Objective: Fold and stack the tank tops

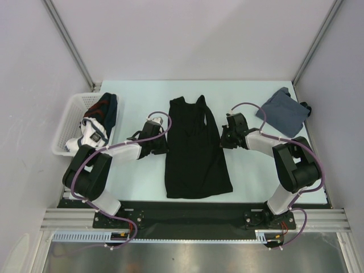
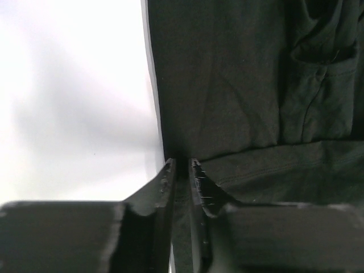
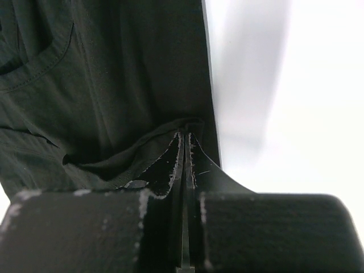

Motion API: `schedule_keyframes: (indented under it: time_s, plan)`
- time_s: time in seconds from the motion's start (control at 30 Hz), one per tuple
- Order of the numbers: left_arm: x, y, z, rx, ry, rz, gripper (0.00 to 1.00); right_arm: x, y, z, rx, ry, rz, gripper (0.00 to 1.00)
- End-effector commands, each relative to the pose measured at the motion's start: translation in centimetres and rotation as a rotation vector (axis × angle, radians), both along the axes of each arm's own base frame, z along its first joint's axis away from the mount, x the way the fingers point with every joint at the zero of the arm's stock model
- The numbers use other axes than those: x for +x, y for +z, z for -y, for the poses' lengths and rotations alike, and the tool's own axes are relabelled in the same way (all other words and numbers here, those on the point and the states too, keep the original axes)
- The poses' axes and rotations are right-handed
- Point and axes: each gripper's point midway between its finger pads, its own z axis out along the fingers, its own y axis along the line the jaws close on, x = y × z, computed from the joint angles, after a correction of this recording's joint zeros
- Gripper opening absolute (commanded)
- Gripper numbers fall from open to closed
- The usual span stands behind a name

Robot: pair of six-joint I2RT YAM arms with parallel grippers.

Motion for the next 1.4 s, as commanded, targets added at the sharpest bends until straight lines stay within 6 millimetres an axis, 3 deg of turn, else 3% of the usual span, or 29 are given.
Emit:
schedule_keyframes:
  time_s: [0.0, 0.1, 0.17, 0.6, 0.9, 1.37]
  plan:
    - [0.0, 0.6, 0.2, 0.003, -0.020, 0.024, 0.17, 0.6, 0.9, -0.5, 0.015, 0.016, 0.042, 0.00]
    - [0.1, 1.0, 0.1, 0.007, -0.023, 0.033, 0.01, 0.8, 1.2, -0.3, 0.011, 0.011, 0.052, 0.00]
    - [0.1, 1.3, 0.0, 0.013, -0.024, 0.040, 0.00, 0.7, 1.3, -0.3, 0.011, 0.011, 0.052, 0.00]
    - [0.1, 6.6, -0.6, -0.034, -0.004, 0.185, 0.00, 0.7, 6.1, 0.9, 0.012, -0.024, 0.159, 0.00]
    - [0.6, 8.5, -1.3, -0.029, 0.038, 0.243, 0.00, 1.3, 6.7, 1.5, -0.005, -0.055, 0.166, 0.00]
    - [1.1, 11.7, -2.3, -0.038, 0.077, 0.371, 0.00, 2.0, 10.4, 2.8, -0.018, -0.107, 0.259, 0.00]
